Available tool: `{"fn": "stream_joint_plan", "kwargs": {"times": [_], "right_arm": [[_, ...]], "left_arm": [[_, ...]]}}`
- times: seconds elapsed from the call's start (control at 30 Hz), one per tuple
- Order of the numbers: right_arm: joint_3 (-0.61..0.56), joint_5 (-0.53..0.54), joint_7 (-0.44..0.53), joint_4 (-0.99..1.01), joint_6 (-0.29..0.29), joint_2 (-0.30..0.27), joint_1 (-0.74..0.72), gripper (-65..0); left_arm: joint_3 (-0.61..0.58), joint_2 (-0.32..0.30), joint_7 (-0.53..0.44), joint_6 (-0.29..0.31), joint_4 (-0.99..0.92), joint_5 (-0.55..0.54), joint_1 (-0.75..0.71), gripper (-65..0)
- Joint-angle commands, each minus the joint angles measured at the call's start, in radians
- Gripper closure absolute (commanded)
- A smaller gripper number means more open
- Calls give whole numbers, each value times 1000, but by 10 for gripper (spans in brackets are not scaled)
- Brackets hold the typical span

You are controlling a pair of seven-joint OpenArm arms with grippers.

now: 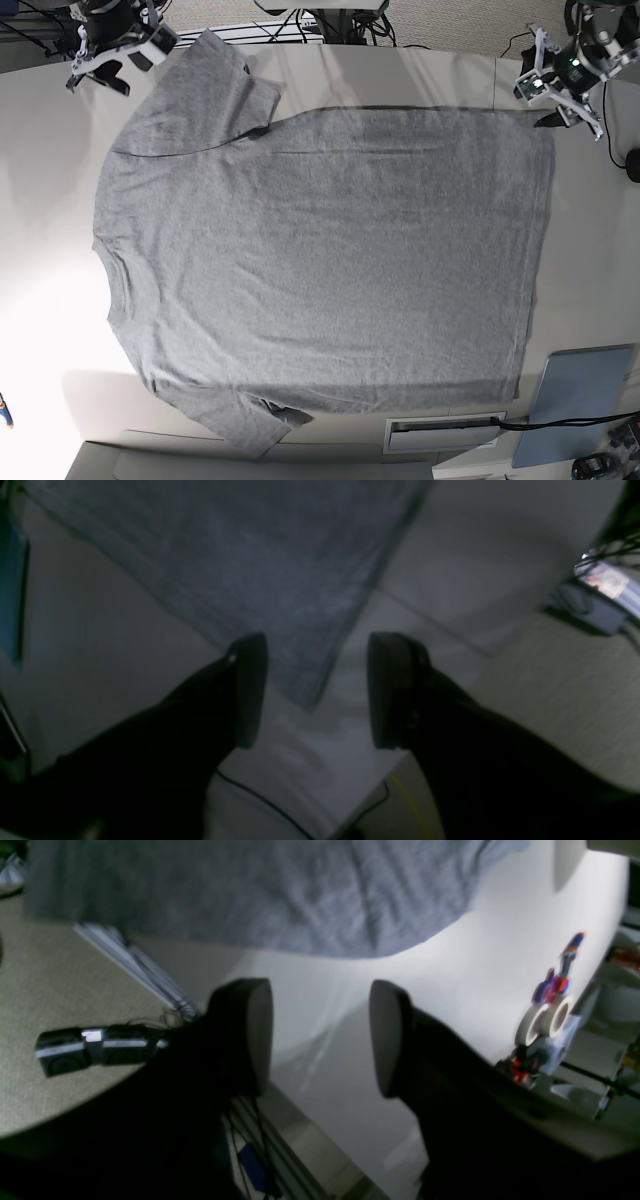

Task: Fold the T-shirt properly
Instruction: 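Move both grippers to the shirt's collar-side corners and grasp them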

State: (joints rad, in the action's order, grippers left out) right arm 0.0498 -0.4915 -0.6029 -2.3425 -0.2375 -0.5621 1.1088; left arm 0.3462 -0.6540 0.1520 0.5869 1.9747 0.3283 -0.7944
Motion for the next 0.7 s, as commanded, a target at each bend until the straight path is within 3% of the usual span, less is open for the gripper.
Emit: {"fn": "stream_joint_plan", "kwargs": {"times": [0.0,0.07,0.43,0.67], "right_arm": [[5,-2,5,-14,11,-6,3,-310],[5,-2,5,-14,11,-10,1,-310],[5,-3,0,-14,10,-20,2,-310],[5,-4,21,-14,4,-20,2,-310]], "left_arm": [[-17,-14,-11,-34,-14,25,16,-331],[-65,-14,-10,-72,-64,71,58,-331],[-187,-14,-11,-105,-312,182,236,-331],[-187,-14,-74,-26,-411,205,293,-329]]}}
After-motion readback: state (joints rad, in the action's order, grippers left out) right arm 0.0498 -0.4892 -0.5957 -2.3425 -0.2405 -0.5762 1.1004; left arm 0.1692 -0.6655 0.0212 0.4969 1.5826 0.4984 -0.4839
